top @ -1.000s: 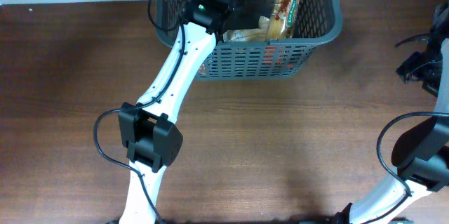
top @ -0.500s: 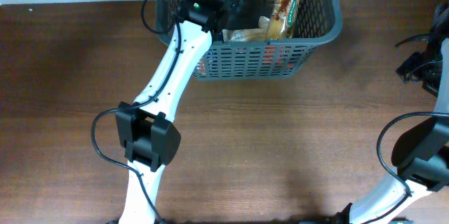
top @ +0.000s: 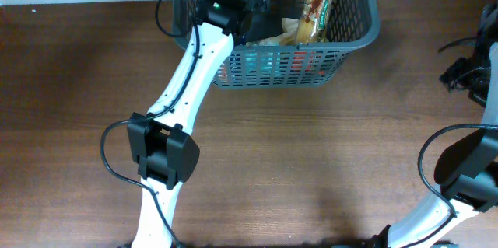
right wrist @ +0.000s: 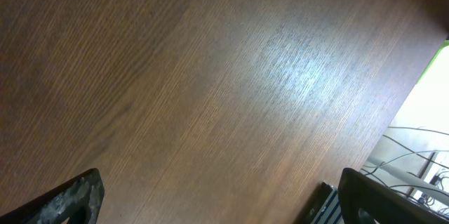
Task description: Pack container
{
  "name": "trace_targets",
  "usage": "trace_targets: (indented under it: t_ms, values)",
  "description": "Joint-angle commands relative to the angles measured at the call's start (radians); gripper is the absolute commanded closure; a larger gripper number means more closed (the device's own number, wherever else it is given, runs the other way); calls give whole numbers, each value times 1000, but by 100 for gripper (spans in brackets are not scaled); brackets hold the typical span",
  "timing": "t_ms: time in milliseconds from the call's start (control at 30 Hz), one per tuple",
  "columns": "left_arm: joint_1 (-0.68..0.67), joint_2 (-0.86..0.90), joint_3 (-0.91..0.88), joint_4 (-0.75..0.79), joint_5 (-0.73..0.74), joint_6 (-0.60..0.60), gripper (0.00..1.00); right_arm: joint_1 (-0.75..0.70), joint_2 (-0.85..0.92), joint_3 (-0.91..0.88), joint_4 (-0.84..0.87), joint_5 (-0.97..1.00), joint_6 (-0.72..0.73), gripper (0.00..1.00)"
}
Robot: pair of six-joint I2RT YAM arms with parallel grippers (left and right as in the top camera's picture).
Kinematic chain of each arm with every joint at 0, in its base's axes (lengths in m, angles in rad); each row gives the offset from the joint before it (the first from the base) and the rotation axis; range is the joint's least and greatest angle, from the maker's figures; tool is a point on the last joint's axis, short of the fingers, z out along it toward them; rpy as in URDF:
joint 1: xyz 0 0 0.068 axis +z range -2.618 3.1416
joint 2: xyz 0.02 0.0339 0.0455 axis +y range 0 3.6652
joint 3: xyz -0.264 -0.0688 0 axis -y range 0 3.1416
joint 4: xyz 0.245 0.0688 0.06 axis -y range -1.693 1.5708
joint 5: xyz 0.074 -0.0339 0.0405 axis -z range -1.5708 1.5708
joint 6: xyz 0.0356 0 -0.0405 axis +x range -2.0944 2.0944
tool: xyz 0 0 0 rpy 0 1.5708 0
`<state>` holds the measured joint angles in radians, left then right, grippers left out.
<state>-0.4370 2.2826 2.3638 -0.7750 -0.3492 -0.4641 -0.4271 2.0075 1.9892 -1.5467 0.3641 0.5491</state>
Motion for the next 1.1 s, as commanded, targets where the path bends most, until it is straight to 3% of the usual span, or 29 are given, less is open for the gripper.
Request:
trace_targets:
  t_ms: [0, 100, 167, 233, 533, 800, 1067]
  values:
    - [36, -24, 60, -13, -14, 10, 21, -5, -7, -5, 0, 2, 10, 1]
    - [57, -76, 106, -74, -15, 10, 13, -5, -7, -5, 0, 2, 10, 1]
    - [74, -118, 126, -122, -15, 11, 3, -5, -7, -5, 0, 2, 10, 1]
    - [94, -170, 137, -168, -15, 13, 1, -5, -7, -5, 0, 2, 10, 1]
    - [178, -392, 137, -462, -14, 165, 1, -5, -7, -5, 0, 2, 10, 1]
    - [206, -452, 137, -719, -34, 167, 1, -5, -7, -5, 0, 2, 10, 1]
    - [290, -560, 137, -866, -33, 167, 1, -5, -7, -5, 0, 2, 10, 1]
